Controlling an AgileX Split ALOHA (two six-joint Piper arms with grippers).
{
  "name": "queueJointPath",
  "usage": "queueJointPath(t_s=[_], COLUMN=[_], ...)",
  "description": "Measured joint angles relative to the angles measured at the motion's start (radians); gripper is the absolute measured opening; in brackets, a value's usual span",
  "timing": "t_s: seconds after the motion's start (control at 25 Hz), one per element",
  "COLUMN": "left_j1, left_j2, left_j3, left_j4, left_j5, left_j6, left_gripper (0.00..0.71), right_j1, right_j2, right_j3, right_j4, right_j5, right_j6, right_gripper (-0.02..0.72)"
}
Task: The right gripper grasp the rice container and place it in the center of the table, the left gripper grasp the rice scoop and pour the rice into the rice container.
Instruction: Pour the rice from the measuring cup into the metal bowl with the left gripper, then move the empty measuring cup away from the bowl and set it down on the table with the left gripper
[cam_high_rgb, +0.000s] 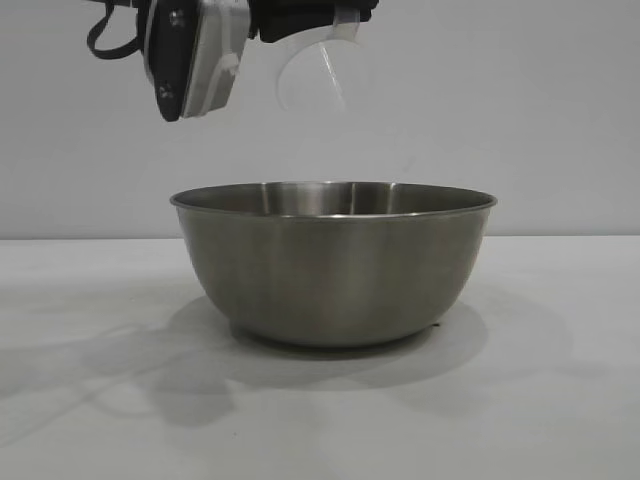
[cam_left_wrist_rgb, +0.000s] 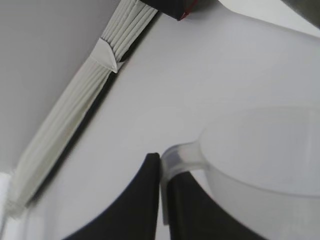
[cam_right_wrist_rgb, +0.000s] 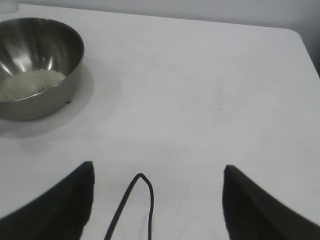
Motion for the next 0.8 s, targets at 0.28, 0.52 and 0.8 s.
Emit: queueJointPath(t_s=[0.28,0.52,0.8], left_j1=[0.0,0.0,0.0], left_j2=[0.0,0.0,0.0], left_j3=[0.0,0.0,0.063], left_j4=[-0.2,-0.44,-0.812], left_j5=[-0.001,-0.001,-0.021], left_j6=[-0.626,-1.161,-1.285], left_gripper=[0.0,0.0,0.0], right_j1=[0.0,0.0,0.0], right_j2=[0.0,0.0,0.0], right_j3=[0.0,0.0,0.0], right_j4=[0.0,0.0,0.0], right_j5=[0.0,0.0,0.0], right_j6=[0.0,0.0,0.0], right_gripper=[0.459,0.459,0.459])
